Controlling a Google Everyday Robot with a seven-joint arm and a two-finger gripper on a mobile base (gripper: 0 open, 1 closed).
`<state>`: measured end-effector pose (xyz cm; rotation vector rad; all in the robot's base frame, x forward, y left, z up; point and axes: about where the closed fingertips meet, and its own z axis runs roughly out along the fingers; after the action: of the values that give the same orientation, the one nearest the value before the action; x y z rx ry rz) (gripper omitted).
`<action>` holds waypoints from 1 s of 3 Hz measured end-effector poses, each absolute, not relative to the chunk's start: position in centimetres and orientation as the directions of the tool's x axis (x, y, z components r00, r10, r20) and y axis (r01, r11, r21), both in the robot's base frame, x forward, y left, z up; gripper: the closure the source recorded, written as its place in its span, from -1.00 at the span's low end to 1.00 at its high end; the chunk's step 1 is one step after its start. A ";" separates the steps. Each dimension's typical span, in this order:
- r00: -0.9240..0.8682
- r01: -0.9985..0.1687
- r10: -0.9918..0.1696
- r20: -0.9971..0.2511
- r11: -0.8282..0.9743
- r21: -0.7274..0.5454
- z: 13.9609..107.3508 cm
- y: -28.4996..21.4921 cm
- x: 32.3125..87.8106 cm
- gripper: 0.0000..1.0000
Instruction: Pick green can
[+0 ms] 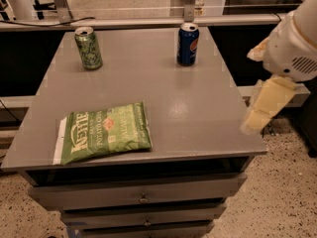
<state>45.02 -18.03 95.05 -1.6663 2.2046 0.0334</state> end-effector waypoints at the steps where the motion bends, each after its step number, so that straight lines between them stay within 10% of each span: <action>1: -0.242 -0.937 -0.859 -0.451 0.327 -0.121 91.7 -12.7 47.0 -1.00; 3: -0.237 -0.931 -0.695 -0.679 0.362 -0.046 90.5 -2.8 50.4 -1.00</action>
Offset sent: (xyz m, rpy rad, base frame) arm 0.0748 0.2442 -0.0708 0.7150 0.0632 0.0190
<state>50.43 -2.84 90.52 -1.4046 2.0133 0.4970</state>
